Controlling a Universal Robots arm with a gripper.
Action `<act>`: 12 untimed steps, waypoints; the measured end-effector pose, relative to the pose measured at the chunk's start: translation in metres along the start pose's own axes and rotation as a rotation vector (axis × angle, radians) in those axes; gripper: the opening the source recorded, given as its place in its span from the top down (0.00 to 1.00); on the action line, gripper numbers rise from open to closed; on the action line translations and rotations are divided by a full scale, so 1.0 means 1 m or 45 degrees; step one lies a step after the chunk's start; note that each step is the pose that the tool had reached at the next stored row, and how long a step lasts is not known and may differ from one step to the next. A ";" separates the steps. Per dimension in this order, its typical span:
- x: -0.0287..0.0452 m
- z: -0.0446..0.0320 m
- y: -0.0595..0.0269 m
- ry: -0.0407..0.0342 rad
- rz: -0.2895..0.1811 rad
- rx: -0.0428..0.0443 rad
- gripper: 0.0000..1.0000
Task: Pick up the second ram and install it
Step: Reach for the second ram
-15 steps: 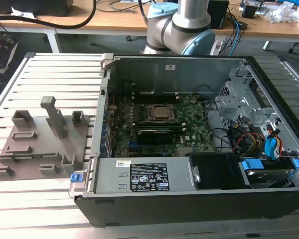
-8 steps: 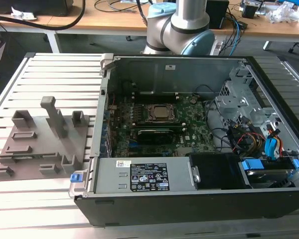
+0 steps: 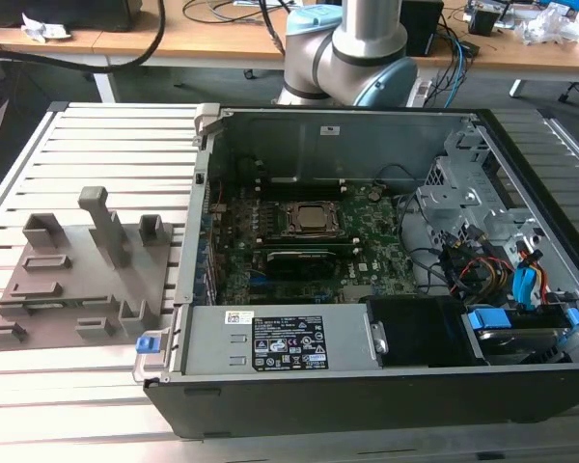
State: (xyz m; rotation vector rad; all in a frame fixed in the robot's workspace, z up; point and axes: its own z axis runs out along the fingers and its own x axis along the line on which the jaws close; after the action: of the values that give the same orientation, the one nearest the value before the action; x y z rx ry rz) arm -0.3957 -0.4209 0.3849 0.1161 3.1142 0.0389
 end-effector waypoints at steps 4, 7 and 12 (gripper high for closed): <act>-0.0101 0.0033 -0.0097 0.0014 0.000 0.000 0.90; -0.0101 0.0033 -0.0099 0.0014 0.000 0.000 0.90; -0.0101 0.0033 -0.0101 0.0015 0.000 0.000 0.90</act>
State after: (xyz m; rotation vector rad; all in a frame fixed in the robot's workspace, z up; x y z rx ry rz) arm -0.3863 -0.4316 0.3816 0.1162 3.1154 0.0385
